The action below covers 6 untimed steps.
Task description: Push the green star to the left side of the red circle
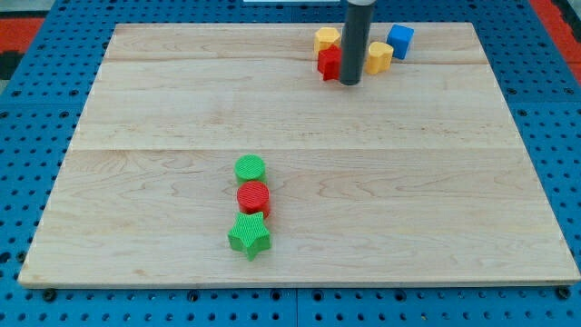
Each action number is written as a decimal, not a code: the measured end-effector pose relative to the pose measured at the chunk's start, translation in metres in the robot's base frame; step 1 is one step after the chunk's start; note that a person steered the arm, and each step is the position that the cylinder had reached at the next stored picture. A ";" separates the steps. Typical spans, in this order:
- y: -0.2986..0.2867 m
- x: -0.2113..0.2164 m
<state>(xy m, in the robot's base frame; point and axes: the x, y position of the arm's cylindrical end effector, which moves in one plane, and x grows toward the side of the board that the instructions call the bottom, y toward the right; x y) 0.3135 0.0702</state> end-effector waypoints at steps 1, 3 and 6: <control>-0.024 0.010; 0.010 0.192; -0.077 0.281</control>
